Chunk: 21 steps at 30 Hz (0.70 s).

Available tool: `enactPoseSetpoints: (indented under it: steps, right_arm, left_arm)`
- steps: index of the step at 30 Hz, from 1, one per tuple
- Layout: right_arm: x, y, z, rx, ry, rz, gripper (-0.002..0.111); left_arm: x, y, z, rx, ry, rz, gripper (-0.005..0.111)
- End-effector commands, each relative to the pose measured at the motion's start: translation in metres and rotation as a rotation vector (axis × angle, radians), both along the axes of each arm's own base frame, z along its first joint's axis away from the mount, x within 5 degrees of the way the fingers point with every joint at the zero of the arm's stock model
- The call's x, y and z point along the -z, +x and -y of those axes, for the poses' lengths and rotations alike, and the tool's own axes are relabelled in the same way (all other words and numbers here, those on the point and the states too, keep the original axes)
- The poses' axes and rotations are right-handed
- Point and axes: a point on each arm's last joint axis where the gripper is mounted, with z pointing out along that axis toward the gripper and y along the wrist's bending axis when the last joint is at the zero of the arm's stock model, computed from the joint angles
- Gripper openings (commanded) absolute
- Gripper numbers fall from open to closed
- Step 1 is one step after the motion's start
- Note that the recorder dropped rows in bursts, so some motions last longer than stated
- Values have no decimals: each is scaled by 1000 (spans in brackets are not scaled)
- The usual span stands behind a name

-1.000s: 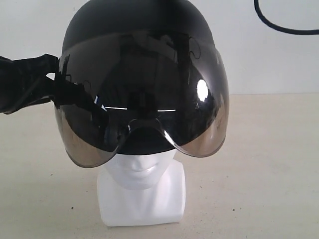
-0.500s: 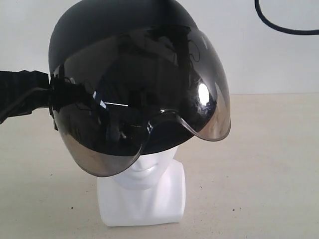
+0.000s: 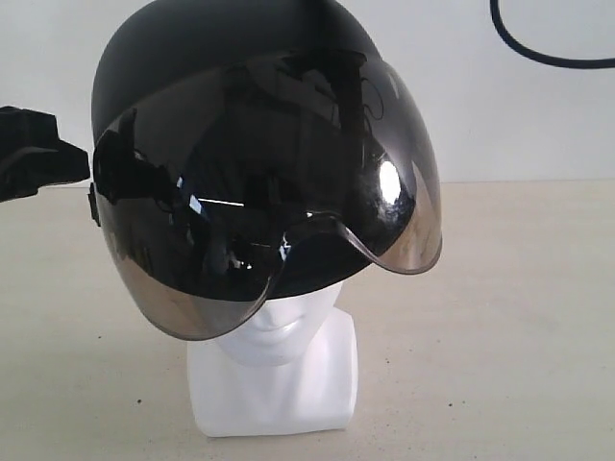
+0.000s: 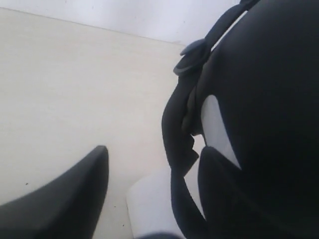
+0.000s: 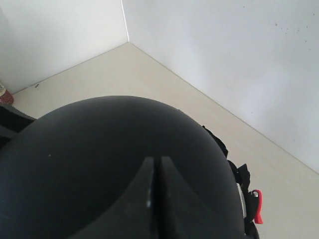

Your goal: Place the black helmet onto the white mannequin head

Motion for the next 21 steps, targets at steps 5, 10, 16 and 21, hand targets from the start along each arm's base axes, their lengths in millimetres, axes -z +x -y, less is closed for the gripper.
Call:
enactPoseSetpoints:
  steps: [5, 10, 16, 21]
  right_arm:
    - [-1, 0, 4, 26, -25, 25, 0]
    - [-1, 0, 4, 28, -25, 26, 0]
    - [-7, -3, 7, 36, -10, 43, 0]
    - [-14, -8, 11, 50, 11, 73, 0]
  left_arm:
    - [-25, -28, -5, 22, 66, 143, 34]
    - [-47, -40, -9, 3, 69, 317, 15]
    - [-84, -41, -10, -1, 78, 455, 5]
    - [-108, -26, -7, 21, 127, 505, 5]
